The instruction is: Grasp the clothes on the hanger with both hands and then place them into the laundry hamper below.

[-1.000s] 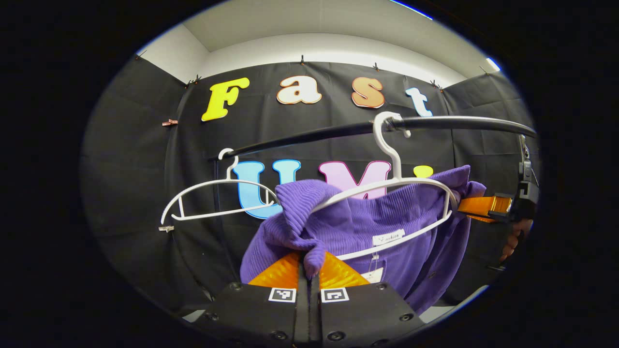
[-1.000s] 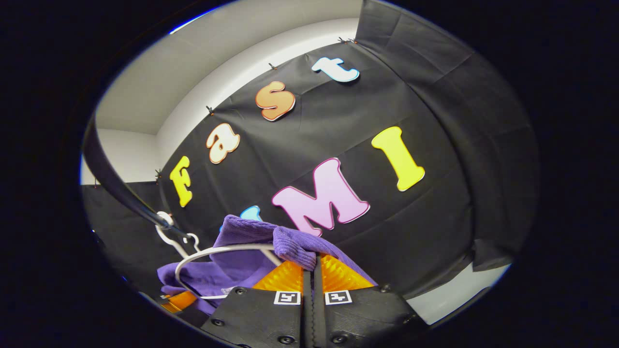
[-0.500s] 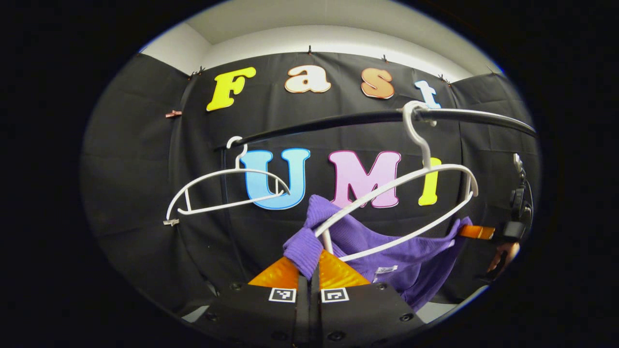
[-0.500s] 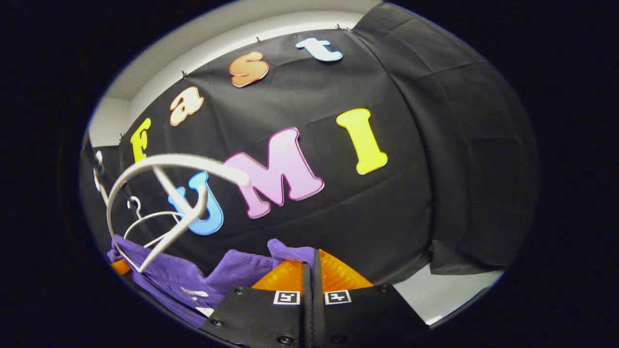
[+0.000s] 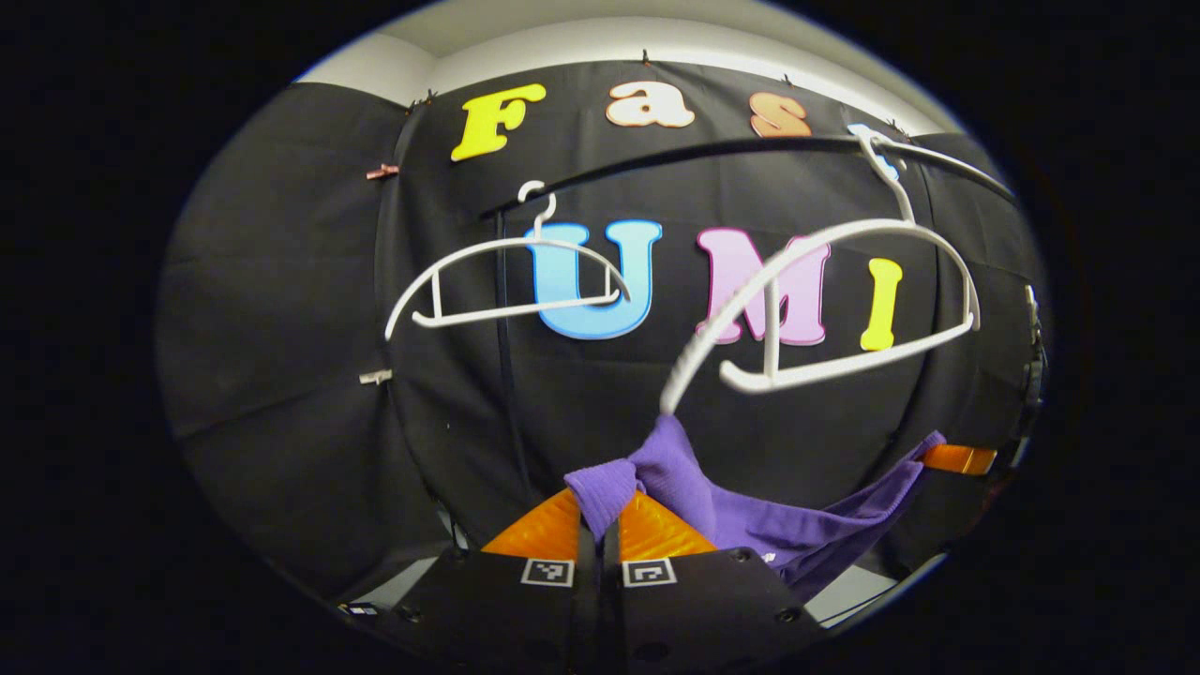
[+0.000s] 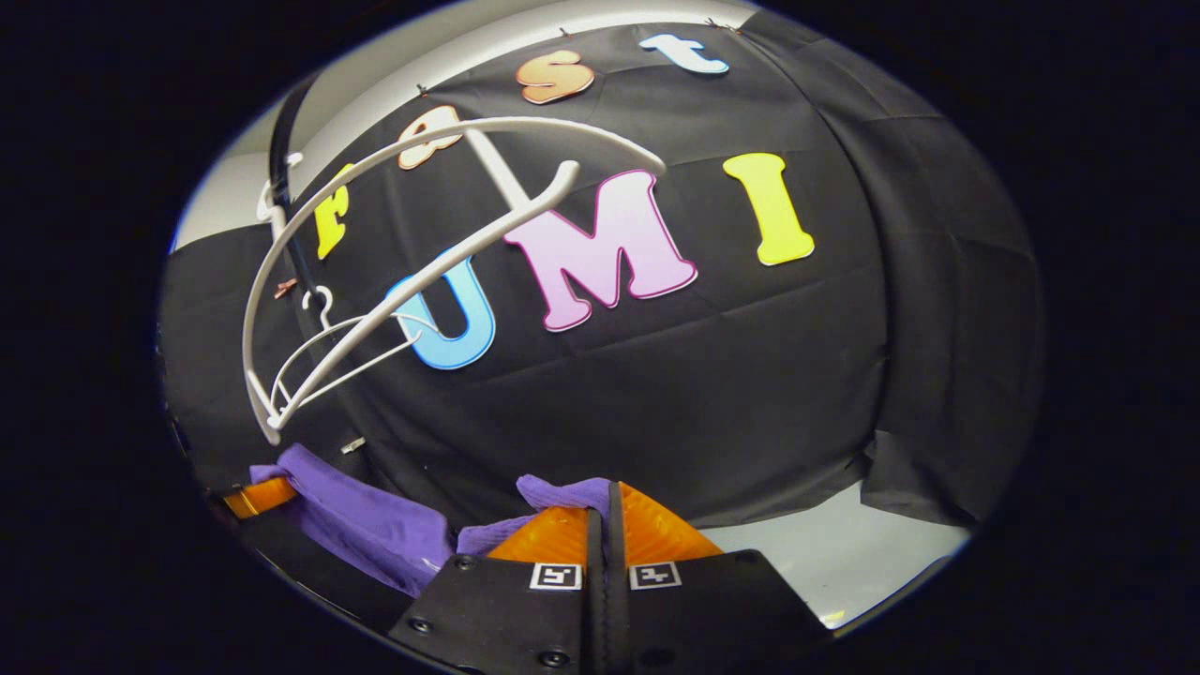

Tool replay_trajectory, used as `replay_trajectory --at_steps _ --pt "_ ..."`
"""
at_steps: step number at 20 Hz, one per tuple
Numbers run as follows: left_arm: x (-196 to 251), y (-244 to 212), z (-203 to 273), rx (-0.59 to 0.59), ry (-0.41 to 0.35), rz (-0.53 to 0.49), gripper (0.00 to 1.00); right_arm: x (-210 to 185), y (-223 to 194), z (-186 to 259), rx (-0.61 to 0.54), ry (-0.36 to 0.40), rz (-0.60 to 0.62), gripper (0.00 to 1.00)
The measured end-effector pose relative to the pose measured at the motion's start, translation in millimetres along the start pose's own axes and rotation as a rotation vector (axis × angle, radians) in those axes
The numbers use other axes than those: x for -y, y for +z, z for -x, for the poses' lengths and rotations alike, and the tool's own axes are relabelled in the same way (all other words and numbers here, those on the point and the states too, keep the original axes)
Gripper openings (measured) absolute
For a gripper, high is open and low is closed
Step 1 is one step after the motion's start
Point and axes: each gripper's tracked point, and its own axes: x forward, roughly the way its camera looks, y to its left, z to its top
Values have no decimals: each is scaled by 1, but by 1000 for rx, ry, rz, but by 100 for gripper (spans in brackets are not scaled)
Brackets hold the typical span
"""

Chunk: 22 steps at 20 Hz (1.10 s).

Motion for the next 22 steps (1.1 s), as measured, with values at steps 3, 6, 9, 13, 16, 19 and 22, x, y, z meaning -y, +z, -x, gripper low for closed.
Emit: replay_trajectory --at_steps 3,6,9,13,16,19,22 --pt "21 -41 9 -63 -54 -17 5 -24 -17 8 -27 38 16 4" --pt "59 -63 17 -100 -141 -40 5 -51 -35 17 -57 84 27 4" --pt "94 -57 30 -105 -229 -20 5 -67 -40 30 -75 102 42 4" --pt "131 -29 45 -64 -348 57 5 -85 -19 49 -49 134 16 4" --pt "141 -48 45 -118 -365 100 4 -74 -35 49 -94 95 32 4" --pt "148 -87 40 -200 -359 125 5 -55 -80 48 -177 58 66 4" --pt "150 -143 29 -310 -334 98 5 -35 -135 41 -282 31 105 4"
